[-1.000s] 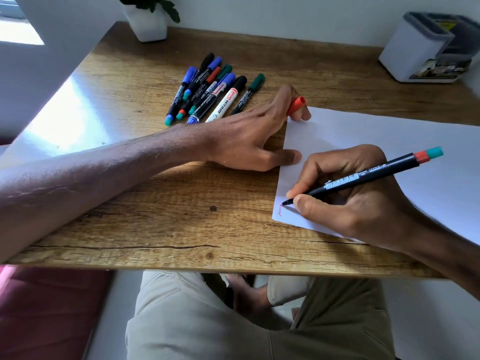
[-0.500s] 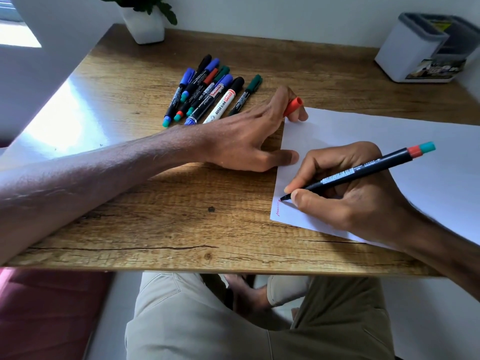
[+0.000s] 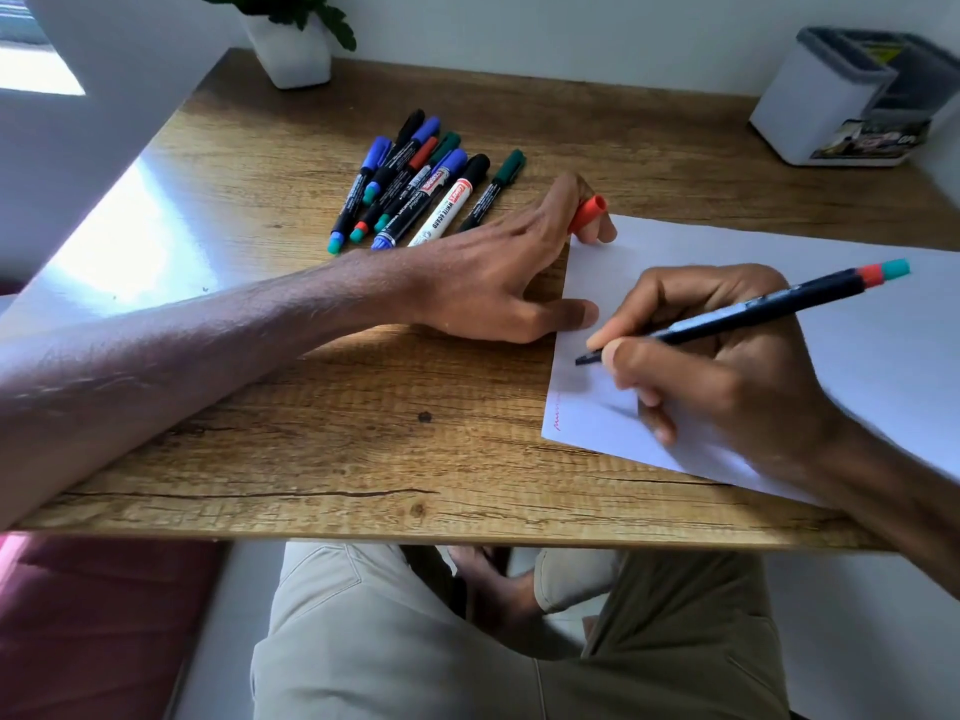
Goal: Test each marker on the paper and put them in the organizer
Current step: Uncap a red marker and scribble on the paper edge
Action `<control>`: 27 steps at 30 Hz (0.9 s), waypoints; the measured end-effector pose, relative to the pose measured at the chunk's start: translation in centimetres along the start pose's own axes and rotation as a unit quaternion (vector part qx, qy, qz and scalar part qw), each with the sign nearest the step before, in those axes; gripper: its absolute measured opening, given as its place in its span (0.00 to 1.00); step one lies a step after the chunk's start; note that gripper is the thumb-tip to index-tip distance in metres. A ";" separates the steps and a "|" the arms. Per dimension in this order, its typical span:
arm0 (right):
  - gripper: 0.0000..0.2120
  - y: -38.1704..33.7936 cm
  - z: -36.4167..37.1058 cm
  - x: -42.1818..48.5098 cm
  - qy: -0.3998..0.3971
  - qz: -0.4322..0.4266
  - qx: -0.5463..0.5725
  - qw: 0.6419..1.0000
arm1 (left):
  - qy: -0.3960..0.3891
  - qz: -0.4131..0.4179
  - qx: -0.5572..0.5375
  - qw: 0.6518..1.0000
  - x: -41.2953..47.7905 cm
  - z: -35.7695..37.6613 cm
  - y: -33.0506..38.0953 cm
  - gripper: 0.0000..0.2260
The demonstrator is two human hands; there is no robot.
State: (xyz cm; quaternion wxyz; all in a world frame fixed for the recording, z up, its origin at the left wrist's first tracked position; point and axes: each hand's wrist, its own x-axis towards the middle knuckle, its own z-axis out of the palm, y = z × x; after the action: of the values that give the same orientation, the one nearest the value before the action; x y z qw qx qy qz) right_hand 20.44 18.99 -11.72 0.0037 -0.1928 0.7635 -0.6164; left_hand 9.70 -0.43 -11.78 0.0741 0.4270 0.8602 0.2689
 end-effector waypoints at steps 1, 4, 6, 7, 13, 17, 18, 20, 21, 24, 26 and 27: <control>0.03 0.1 -0.2 0.1 0.022 0.013 0.039 0.999 | -0.008 -0.002 -0.001 1.000 0.0 -0.1 0.0 0.31; 0.04 0.2 -0.6 0.4 0.059 0.043 0.099 0.992 | -0.005 -0.005 0.009 1.000 0.0 -0.2 0.2 0.31; 0.04 0.0 -0.7 0.6 0.054 0.055 0.112 0.991 | -0.006 -0.007 0.012 1.000 0.0 0.0 0.0 0.31; 0.03 0.0 -0.7 0.7 0.053 0.055 0.114 0.990 | 0.001 -0.008 0.013 1.000 -0.1 -0.1 -0.1 0.30; 0.05 -1.3 -1.2 1.1 0.078 0.026 0.092 0.992 | 0.171 0.043 0.022 0.984 -0.1 -0.6 0.5 0.17; 0.07 -3.2 -2.4 2.9 0.072 -0.028 0.052 0.996 | 0.247 0.040 0.014 0.968 -0.1 -1.3 -0.3 0.12; 0.07 -3.6 -2.9 3.6 0.066 -0.035 0.050 0.996 | 0.258 0.034 0.030 0.965 -0.1 -1.5 -0.5 0.11; 0.08 -4.1 -3.8 5.1 0.050 -0.030 0.068 0.996 | 0.273 0.024 0.065 0.959 0.1 -2.0 -1.0 0.07; 0.09 -4.2 -4.1 5.9 0.044 -0.025 0.075 0.996 | 0.278 0.020 0.080 0.957 0.2 -2.3 -1.2 0.06; 0.09 -3.7 -4.5 8.0 0.036 -0.026 0.065 0.997 | 0.276 0.016 0.106 0.955 0.5 -3.1 -2.1 0.10; 0.08 -2.5 -4.3 9.1 0.039 -0.031 0.056 0.997 | 0.267 0.015 0.117 0.957 0.5 -3.3 -2.6 0.12; 0.07 -1.7 -4.1 9.4 0.044 -0.028 0.059 0.997 | 0.261 0.014 0.118 0.958 0.5 -3.2 -2.8 0.12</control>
State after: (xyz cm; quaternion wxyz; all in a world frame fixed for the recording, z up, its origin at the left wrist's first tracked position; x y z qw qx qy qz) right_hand 11.21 19.79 -6.95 -0.0354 -0.1861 0.7199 -0.6677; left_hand 6.30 -2.74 -10.48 -0.2081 0.3599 0.8690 0.2684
